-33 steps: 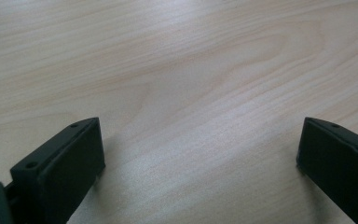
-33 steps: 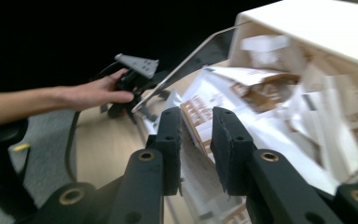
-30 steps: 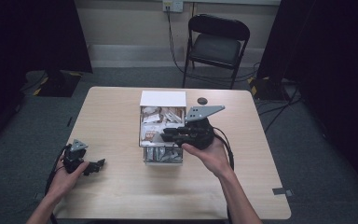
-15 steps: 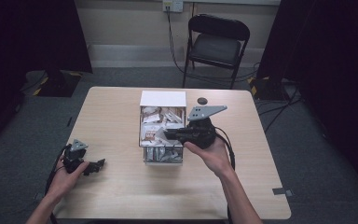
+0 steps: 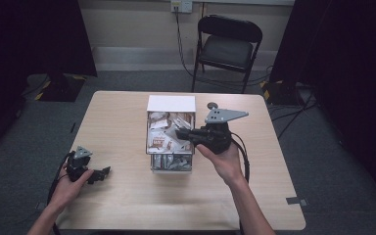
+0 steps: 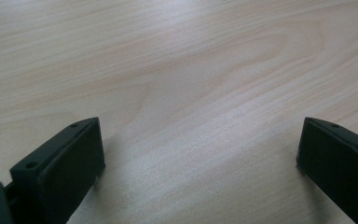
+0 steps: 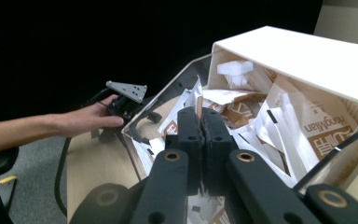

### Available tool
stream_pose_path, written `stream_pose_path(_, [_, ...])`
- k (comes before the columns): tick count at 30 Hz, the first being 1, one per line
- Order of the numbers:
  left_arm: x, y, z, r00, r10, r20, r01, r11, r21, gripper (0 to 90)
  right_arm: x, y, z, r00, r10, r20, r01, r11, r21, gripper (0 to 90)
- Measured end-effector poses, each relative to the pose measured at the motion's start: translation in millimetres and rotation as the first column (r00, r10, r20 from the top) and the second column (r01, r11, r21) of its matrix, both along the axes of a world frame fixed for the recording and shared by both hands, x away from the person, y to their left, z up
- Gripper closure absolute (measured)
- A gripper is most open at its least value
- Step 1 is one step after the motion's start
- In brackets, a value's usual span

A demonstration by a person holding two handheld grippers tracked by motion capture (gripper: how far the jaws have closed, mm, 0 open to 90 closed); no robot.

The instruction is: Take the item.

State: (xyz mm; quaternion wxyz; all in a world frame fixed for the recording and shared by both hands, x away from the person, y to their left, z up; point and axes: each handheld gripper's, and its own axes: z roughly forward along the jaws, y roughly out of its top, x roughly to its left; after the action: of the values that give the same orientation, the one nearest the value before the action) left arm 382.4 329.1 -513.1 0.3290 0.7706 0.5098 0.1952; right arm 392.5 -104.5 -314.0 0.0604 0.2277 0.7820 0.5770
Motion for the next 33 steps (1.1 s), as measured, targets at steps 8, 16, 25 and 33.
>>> stream_pose_path(8, [0.0, 0.0, 0.0, 1.0, 0.0, 0.0, 0.0, 1.0, 0.0, 0.2, -3.0, -1.3, 5.0, 0.9999, -0.005, 0.011, 0.004, 1.0, 0.02, 88.5])
stream_pose_path(16, [0.0, 0.0, 0.0, 1.0, 0.0, 0.0, 0.0, 1.0, 0.001, 0.2, -3.1, -4.4, 6.9, 0.9998, -0.016, 0.012, 0.015, 0.999, 0.028, 88.6])
stream_pose_path(25, [0.0, 0.0, 0.0, 1.0, 0.0, 0.0, 0.0, 1.0, 0.0, 0.2, -5.5, -10.8, 12.9, 0.9994, -0.026, 0.022, 0.025, 0.999, 0.041, 88.6])
stream_pose_path(33, [0.0, 0.0, 0.0, 1.0, 0.0, 0.0, 0.0, 1.0, 0.0, 0.2, -8.6, -18.2, 18.6, 0.9989, -0.036, 0.031, 0.034, 0.998, 0.053, 88.7])
